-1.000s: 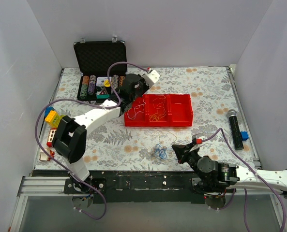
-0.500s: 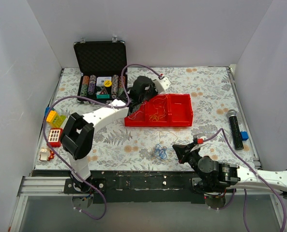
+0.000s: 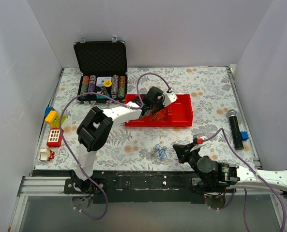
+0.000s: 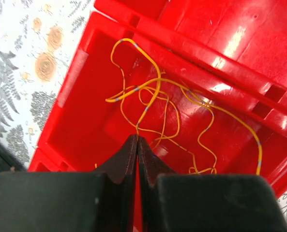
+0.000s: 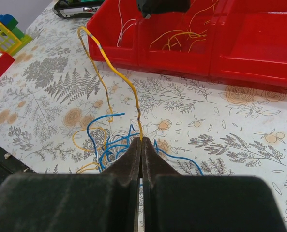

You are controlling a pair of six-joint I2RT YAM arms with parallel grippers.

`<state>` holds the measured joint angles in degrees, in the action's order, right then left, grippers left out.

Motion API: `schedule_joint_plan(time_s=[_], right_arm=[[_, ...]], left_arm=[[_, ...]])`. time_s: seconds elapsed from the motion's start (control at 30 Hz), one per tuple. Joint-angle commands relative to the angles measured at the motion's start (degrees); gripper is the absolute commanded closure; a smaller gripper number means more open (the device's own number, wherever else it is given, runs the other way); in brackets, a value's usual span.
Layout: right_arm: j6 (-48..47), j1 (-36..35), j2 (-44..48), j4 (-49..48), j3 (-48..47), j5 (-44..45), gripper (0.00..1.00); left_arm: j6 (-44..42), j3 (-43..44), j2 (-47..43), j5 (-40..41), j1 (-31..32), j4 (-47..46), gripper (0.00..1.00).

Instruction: Untangle the cables

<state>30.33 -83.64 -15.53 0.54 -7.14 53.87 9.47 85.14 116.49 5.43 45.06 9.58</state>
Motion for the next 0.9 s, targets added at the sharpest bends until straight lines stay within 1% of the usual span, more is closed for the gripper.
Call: schedule_joint_plan(time_s=[0.0,0.03,0.07,0.1,0.13,0.17,0.27,0.37,0.47,0.7,0.77,0.8,0.83,0.87], right_arm=[[1.3,-0.2,-0.2,-0.6,-3.0,1.7,0.99],[1.5,-0.2,-0.2,-0.6,-3.0,1.6,0.99],[1.5,-0.2,-0.4,-0.6,-3.0,1.6,0.99],[1.5,-0.2,-0.6,-0.6,-3.1,1.4,0.99],[1.4,-0.2,-0.8,-0.6,-3.1,1.4,0.99],[1.4,-0.2,-1.0,-0.6,-3.2,1.3,0.99],[1.1,-0.2,-1.8,-1.1,-3.5,1.4,0.99],[0.1,-0.2,-2.7,-2.6,-3.6,1.6,0.99],[-0.9,-0.2,-3.4,-3.6,-4.2,1.8,0.99],[-2.6,-0.1,-4.7,-3.3,-6.4,3.2,0.99],[-3.4,-0.1,-5.2,-3.1,-7.4,3.4,0.99],[-4.0,-0.1,-5.6,-3.2,-8.1,3.5,0.99],[-4.7,-0.1,-6.2,-3.3,-8.8,3.6,0.99],[-5.6,-0.1,-7.0,-3.7,-9.5,3.6,0.99]], left_arm=[[2.6,2.3,-0.5,0.1,-0.2,0.8,1.0],[3.2,2.7,-0.3,-0.2,-0.2,1.0,1.0],[3.8,3.0,-0.3,-0.7,-0.1,1.7,0.94],[4.4,3.8,-0.4,-1.5,-0.2,2.4,0.85],[4.8,4.5,-0.6,-2.2,-0.1,3.3,0.72],[5.4,5.0,-1.1,-2.6,-0.1,4.1,0.61],[6.3,6.0,-3.7,-4.9,-0.2,5.5,0.43],[6.8,7.2,-6.9,-7.9,-0.1,7.9,0.2],[6.4,7.3,-10.6,-10.6,-0.4,10.2,0.02],[-0.8,3.5,-21.3,-17.5,-2.6,13.0,0.02],[-2.8,3.8,-24.2,-22.5,-4.3,15.0,0.02],[-4.2,4.1,-25.6,-26.9,-5.2,16.9,0.02],[-5.6,4.3,-26.9,-33.8,-6.3,19.3,0.02],[-7.9,4.2,-28.4,-38.2,-6.8,22.1,0.02]])
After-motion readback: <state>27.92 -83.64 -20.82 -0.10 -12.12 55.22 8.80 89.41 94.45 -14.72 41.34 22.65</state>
